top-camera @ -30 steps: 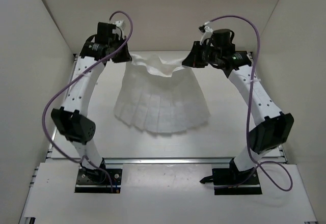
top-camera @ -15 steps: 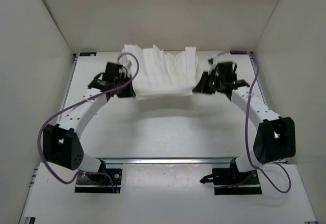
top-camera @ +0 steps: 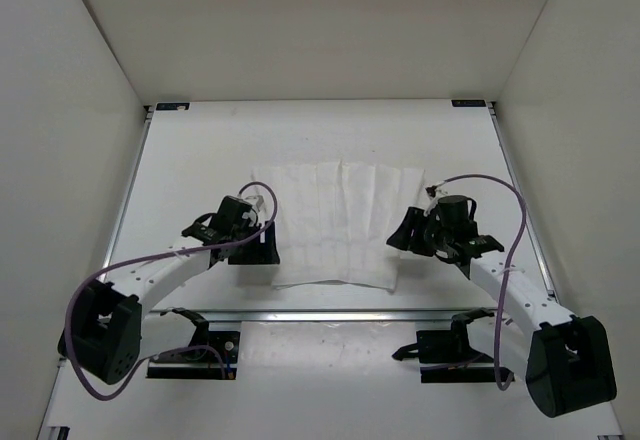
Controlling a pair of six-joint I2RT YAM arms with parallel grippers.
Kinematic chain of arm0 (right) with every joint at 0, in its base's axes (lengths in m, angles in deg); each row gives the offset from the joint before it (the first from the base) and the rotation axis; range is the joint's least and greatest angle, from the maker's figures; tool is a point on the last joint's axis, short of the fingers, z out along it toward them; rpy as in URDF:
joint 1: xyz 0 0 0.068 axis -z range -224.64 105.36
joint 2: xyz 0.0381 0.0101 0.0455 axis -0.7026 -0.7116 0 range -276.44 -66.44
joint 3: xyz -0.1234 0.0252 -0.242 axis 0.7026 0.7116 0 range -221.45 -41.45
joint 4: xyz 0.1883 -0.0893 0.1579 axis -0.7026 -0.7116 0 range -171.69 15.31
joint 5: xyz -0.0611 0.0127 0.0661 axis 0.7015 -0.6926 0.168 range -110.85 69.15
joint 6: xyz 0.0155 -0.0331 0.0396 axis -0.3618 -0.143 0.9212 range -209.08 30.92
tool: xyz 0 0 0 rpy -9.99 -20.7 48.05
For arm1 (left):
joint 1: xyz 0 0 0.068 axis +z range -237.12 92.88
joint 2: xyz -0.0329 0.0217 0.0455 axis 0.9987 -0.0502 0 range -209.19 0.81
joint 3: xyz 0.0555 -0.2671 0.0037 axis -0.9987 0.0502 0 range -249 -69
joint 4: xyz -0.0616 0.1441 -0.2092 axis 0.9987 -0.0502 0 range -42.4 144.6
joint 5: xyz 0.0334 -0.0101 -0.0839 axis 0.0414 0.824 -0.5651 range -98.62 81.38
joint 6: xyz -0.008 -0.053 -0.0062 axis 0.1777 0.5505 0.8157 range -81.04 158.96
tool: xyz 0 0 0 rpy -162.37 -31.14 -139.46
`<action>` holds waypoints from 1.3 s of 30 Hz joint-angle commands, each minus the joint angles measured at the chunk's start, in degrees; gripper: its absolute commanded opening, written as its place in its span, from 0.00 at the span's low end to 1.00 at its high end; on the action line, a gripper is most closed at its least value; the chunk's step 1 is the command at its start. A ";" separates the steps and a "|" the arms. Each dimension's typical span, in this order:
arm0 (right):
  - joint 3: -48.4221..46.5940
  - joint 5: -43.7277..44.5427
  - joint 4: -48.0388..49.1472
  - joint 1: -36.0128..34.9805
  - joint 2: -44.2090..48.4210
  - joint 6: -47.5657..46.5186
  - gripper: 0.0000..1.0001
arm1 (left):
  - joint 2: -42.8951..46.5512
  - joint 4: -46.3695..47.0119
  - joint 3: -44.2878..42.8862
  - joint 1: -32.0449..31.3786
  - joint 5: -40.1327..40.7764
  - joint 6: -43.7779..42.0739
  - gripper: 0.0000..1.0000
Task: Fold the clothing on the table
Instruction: Flatten the skirt out, then fold the skirt
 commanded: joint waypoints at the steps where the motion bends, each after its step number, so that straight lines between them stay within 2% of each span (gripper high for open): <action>1: 1.66 1.95 0.41 0.36 2.00 1.63 0.46 | 2.41 3.21 2.53 -0.21 0.06 2.42 0.81; 5: 0.96 7.83 -6.27 -4.47 3.50 1.81 0.45 | 3.56 1.27 2.88 -3.73 -0.56 3.48 0.78; 8: 2.18 6.88 -8.91 -5.27 4.03 2.25 0.46 | 4.17 2.93 5.42 -5.05 -1.18 5.49 0.79; 17: 7.46 9.32 -7.25 -14.14 5.35 8.48 0.46 | 3.47 10.14 9.73 -9.44 -1.88 11.29 0.73; 19: 9.82 7.75 -4.98 -14.94 5.70 9.45 0.39 | 3.82 12.42 11.40 -9.71 -1.71 12.44 0.67; 21: 11.15 7.22 -4.26 -14.95 5.35 9.81 0.27 | 3.82 13.66 12.11 -9.89 -1.54 13.32 0.58; 22: 11.07 7.66 -3.39 -14.85 5.70 9.63 0.17 | 3.91 14.36 12.28 -9.80 -1.09 13.32 0.48; 23: 10.81 7.84 -3.91 -14.94 6.22 9.46 0.01 | 3.82 14.54 12.37 -9.80 -1.09 13.24 0.32; 24: 10.72 8.01 -3.65 -14.59 6.66 8.67 0.00 | 4.26 14.54 12.81 -9.80 -1.00 12.63 0.22; 25: 10.19 7.49 -4.52 -13.81 7.36 8.58 0.00 | 5.05 13.67 12.12 -9.54 -0.48 12.62 0.00; 31: 7.11 6.08 -10.06 -13.61 15.08 6.55 0.00 | 15.41 3.76 9.40 -5.50 1.90 10.43 0.00; 35: 4.13 4.24 -13.74 -13.54 18.53 6.73 0.00 | 21.29 -4.43 5.53 -6.46 3.04 10.60 0.00; 39: 2.19 4.14 -18.32 -13.62 22.30 7.52 0.00 | 25.70 -7.25 6.04 -7.34 1.64 12.96 0.00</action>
